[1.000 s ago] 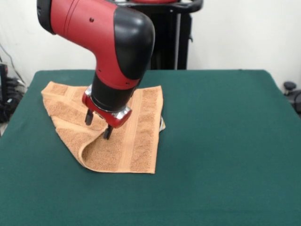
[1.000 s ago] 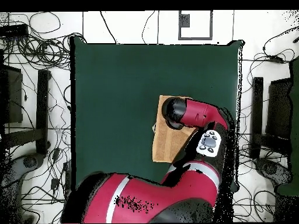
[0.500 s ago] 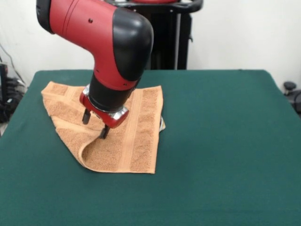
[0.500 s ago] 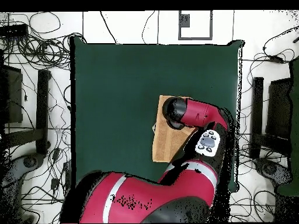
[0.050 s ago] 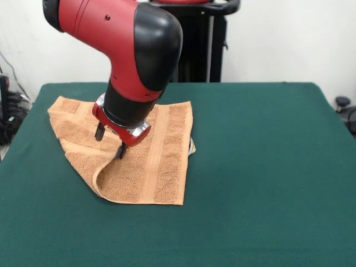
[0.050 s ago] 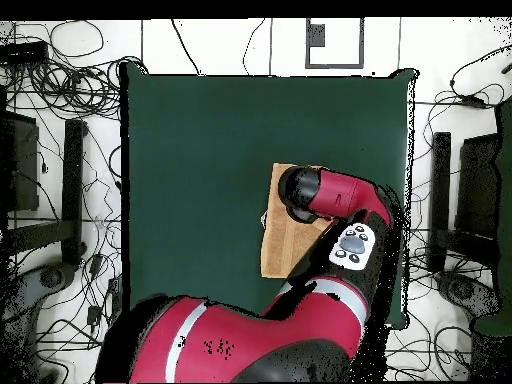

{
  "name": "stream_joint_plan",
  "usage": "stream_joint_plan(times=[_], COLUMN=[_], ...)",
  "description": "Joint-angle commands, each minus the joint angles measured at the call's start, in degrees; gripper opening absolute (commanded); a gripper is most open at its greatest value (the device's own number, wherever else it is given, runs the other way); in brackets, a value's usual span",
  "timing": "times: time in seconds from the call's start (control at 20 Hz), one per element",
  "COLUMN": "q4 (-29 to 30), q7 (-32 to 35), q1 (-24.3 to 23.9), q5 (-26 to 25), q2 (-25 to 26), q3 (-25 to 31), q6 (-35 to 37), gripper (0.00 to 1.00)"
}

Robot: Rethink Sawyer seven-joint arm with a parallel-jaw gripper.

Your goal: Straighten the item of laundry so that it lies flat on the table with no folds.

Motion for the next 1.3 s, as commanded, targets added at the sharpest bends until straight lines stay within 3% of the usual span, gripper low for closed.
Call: stream_joint_plan(times=[0.05,1.3], q4=[-0.8,-3.1], q7=[14.5,15.3], q1=[2.7,3.5], q5=[3.2,5.0], q2=[0.2,2.2], q3=[1.1,-0.1], q6=[6.8,7.0], gripper=[1.00,1.00])
